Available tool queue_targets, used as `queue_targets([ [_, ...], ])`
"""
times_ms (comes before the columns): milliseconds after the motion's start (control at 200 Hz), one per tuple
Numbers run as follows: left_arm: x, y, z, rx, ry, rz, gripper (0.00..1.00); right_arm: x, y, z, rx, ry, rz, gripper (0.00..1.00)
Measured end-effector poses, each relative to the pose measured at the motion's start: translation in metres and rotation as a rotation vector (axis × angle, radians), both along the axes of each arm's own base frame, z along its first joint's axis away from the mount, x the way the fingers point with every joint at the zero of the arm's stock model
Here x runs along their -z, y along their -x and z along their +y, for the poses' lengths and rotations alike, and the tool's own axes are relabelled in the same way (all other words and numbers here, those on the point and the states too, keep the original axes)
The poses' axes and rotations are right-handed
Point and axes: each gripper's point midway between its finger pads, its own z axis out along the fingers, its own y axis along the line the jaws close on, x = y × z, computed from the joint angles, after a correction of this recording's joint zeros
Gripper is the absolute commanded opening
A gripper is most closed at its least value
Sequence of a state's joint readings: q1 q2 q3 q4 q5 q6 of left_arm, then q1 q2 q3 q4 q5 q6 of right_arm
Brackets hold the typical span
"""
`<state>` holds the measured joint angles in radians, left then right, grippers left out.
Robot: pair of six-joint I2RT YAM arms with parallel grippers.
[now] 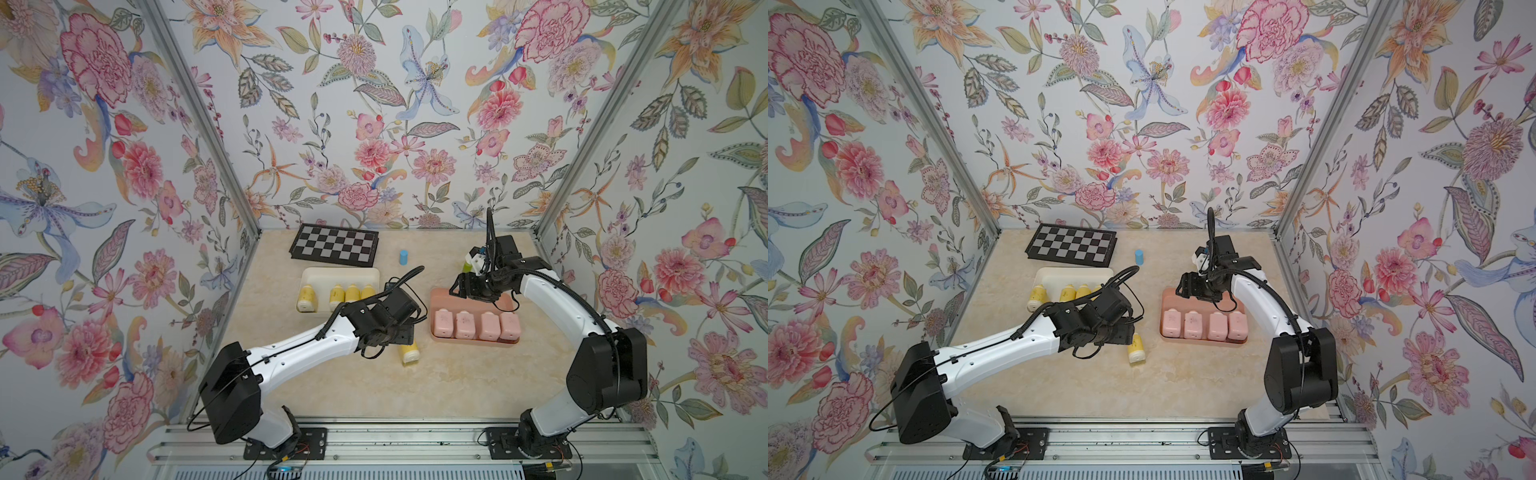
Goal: Place the pencil sharpeners by color into the storage box
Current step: Pick up the pencil sharpener from the center of the board.
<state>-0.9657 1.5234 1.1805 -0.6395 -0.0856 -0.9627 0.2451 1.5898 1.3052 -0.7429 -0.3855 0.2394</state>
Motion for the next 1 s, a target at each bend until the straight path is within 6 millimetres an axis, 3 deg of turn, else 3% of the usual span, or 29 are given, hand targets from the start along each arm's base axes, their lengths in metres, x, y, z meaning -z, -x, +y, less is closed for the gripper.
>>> queue_targets([
  [360,0.044,0.008,-0.013,0.017,-0.062,0.086,0.77,0.002,0.001,-0.002,0.003,0.001,0.005,0.72],
  [996,0.065,0.009,-0.027,0.038,-0.101,0.135,0.67,-0.003,0.0,-0.004,0.009,-0.006,-0.007,0.72],
])
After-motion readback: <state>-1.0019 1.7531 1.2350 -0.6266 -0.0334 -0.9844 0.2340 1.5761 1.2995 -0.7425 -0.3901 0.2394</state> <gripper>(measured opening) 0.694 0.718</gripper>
